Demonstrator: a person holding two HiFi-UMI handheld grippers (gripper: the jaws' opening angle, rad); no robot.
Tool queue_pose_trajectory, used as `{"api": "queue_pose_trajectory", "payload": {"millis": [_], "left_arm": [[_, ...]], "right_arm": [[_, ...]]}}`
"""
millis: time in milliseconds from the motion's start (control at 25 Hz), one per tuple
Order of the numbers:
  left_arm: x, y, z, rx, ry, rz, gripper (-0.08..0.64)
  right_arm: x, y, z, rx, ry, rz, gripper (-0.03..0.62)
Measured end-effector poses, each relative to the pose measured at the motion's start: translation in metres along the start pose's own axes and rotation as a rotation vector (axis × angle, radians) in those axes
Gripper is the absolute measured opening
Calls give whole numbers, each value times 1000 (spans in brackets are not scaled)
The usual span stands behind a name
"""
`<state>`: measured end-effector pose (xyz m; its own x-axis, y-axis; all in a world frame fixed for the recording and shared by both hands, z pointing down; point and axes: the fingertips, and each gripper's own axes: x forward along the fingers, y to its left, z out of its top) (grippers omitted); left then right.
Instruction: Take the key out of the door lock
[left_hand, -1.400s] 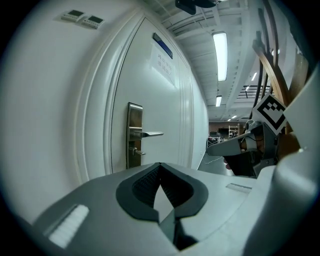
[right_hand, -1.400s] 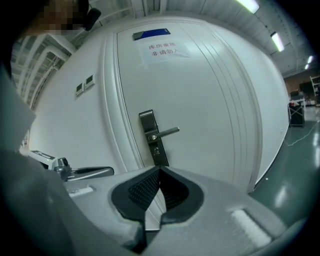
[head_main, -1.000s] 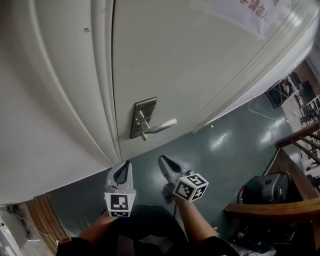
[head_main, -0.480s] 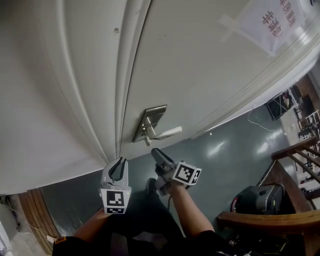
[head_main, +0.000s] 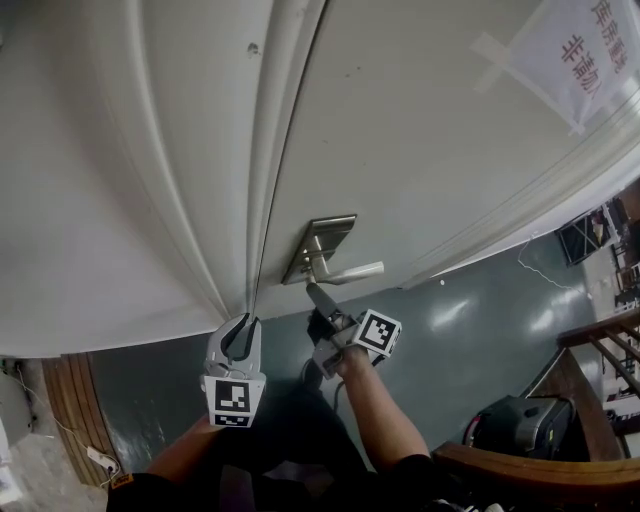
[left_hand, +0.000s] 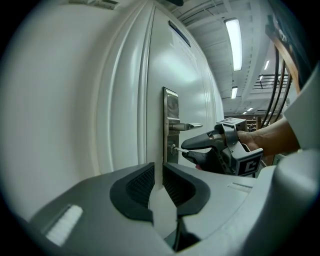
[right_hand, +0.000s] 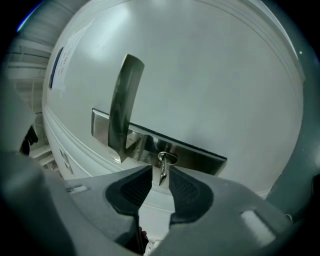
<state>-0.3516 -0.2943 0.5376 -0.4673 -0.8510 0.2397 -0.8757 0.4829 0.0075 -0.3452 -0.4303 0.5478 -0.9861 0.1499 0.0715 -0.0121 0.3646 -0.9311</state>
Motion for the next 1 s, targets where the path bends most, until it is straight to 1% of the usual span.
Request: {"api": "queue_pose_trajectory", "payload": {"millis": [200, 320, 360, 520, 760, 1000], "left_arm": [[4, 4, 0, -21, 7, 33, 54], [5, 6, 3, -31, 2, 48, 54], [6, 6, 3, -34, 1, 52, 54], [6, 8, 1, -50, 11, 66, 46], [2, 12, -1, -63, 12, 75, 41], [0, 17, -3, -74, 6, 70, 40]], "right_arm": [[5, 1, 5, 63, 1, 48, 80], [5, -4, 4, 93, 6, 51, 35], [5, -5, 4, 104, 7, 53, 31], [5, -6, 3, 145, 0, 64, 25], [1, -10, 3, 240, -43, 66, 17], [-21, -5, -13, 290, -59, 86, 15]]}}
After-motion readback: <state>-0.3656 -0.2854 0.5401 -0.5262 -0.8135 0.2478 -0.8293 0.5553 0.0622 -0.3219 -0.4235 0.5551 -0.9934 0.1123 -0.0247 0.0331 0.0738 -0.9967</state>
